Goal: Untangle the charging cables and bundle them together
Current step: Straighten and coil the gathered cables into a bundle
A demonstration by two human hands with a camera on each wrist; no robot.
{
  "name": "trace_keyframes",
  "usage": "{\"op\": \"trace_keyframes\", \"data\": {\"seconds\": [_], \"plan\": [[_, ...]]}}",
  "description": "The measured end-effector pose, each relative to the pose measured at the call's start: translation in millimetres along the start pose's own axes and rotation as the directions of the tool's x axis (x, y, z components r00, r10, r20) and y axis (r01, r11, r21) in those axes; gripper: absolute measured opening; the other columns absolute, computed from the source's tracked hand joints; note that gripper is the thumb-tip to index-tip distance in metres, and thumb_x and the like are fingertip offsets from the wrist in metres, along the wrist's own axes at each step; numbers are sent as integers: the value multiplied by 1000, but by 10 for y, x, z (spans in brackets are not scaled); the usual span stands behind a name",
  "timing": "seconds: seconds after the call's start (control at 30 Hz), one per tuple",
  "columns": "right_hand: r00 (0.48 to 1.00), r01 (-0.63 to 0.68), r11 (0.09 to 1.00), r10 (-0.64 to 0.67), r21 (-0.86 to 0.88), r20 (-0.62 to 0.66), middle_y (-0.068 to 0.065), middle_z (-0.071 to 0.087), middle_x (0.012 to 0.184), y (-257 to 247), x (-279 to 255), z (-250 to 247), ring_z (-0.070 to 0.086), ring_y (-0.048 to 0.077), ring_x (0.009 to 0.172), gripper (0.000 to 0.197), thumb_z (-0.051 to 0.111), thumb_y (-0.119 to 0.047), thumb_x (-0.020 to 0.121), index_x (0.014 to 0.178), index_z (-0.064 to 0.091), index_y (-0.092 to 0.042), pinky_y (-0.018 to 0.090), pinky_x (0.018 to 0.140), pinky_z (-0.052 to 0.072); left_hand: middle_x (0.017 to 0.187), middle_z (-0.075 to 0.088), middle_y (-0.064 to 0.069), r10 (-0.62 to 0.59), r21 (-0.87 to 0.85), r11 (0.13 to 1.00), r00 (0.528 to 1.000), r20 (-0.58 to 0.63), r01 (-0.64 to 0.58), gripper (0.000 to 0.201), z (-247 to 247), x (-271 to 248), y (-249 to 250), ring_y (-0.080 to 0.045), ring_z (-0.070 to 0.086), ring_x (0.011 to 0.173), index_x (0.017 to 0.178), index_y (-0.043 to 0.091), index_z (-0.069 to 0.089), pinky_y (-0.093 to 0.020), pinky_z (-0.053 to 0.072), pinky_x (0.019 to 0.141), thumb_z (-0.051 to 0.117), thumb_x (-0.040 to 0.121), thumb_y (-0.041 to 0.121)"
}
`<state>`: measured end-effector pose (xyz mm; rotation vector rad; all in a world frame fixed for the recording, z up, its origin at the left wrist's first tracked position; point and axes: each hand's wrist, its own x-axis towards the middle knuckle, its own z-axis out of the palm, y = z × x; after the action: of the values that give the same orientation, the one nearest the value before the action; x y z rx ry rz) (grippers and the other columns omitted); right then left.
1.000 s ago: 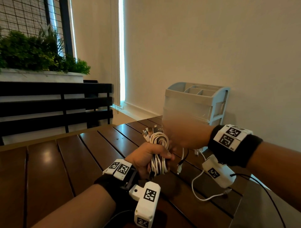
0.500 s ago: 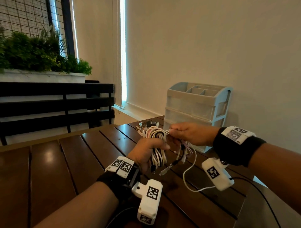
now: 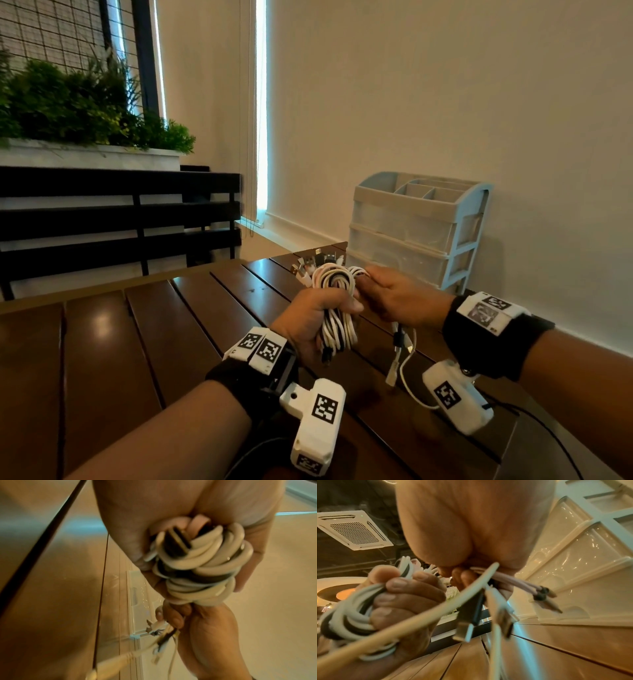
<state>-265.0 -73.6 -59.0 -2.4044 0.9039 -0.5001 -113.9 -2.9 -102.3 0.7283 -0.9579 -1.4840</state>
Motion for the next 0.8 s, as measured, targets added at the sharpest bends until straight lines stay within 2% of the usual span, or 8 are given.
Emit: {"op": "trace_keyframes", "data": {"seconds": [0.13, 0.2, 0.3, 0.37, 0.43, 0.5, 0.63, 0.8], "plan": [[1000, 1, 998, -2, 62, 17, 5, 56, 81, -98, -37, -18, 52, 14, 70, 29, 34, -28, 104, 102, 56, -9, 31, 69, 46, 61, 60, -12, 21, -55, 998, 999, 50, -18, 15, 59, -31, -11, -20, 61, 51, 76, 1, 61, -28, 52, 51, 59, 63, -6], [998, 0, 987, -11, 164, 68, 8, 61, 89, -104, -34, -60, 59, 17, 77, 36, 41, -37, 100, 114, 51, -5, 30, 73, 51, 67, 63, -16, 16, -88, 996, 998, 54, -11, 20, 44, -36, 0, -23, 63, 57, 85, -3, 61, -32, 55, 56, 59, 66, -5], [986, -3, 989, -22, 148, 167, 1, 63, 116, -67, -51, -103, 63, 14, 103, 82, 68, -67, 67, 131, 42, -22, 32, 89, 53, 76, 63, -19, -19, -116, 993, 999, 40, 23, 36, -23, -30, 16, -26, 65, 65, 102, -7, 58, -36, 56, 62, 59, 67, 1], [983, -17, 992, -6, 123, 185, -1, 60, 121, -47, -34, -31, 61, 14, 111, 97, 83, -59, 52, 133, 39, -26, 36, 94, 52, 75, 63, -18, -30, -124, 992, 999, 34, 34, 32, -23, -37, 26, -26, 64, 63, 99, -8, 59, -35, 55, 61, 59, 68, 0], [994, -5, 998, -2, 58, 106, -3, 62, 117, 17, 12, 76, 61, 16, 109, 102, 86, -65, 43, 128, 40, -30, 43, 93, 52, 68, 62, -16, -23, -135, 991, 1000, 17, 25, 21, -3, -41, 23, -24, 64, 57, 89, -5, 62, -31, 55, 55, 54, 70, -1], [999, 5, 1000, -6, 26, 32, -3, 64, 112, 23, 18, 139, 63, 17, 104, 99, 83, -72, 40, 122, 43, -33, 46, 90, 52, 67, 63, -15, -16, -126, 992, 1000, 14, 18, 17, 11, -46, 23, -24, 64, 57, 85, -5, 63, -30, 54, 56, 53, 71, 0], [998, 19, 997, -23, 70, 53, 1, 67, 109, -71, -1, 140, 65, 20, 100, 88, 86, -60, 46, 119, 49, -28, 49, 89, 53, 67, 64, -15, 0, -117, 993, 1000, 30, 3, 13, -15, -62, 36, -24, 64, 58, 76, -3, 66, -30, 54, 59, 56, 69, 0], [998, 50, 997, -51, 51, 23, -3, 66, 103, -103, -47, 90, 64, 18, 99, 80, 87, -44, 43, 112, 50, -28, 49, 89, 52, 68, 65, -15, 50, -151, 988, 997, 65, -40, 28, -16, -35, -31, -23, 65, 58, 87, -5, 60, -32, 55, 54, 62, 60, -2]]}}
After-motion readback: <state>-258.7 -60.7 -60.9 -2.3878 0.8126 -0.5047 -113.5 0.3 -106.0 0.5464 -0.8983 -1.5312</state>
